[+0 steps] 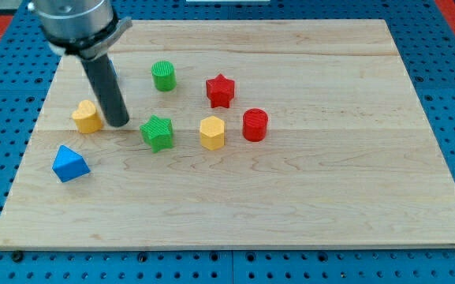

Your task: Push the green star to the bottom center

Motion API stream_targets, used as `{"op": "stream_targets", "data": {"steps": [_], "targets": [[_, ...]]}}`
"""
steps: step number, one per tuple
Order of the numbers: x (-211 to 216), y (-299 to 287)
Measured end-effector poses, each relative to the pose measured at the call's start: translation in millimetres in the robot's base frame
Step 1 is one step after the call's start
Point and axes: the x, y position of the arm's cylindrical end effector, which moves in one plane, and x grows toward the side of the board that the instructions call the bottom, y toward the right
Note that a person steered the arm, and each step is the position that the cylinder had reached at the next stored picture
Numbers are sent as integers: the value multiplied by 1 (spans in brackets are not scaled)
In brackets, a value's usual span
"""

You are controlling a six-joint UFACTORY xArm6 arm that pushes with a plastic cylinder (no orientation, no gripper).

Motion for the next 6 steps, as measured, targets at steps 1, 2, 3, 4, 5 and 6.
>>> {"op": "stream_targets", "data": {"steps": [1, 2, 3, 4, 5, 6], "targets": [[33, 61], [111, 104], [80, 3], [110, -32], [112, 37], [123, 95]]}}
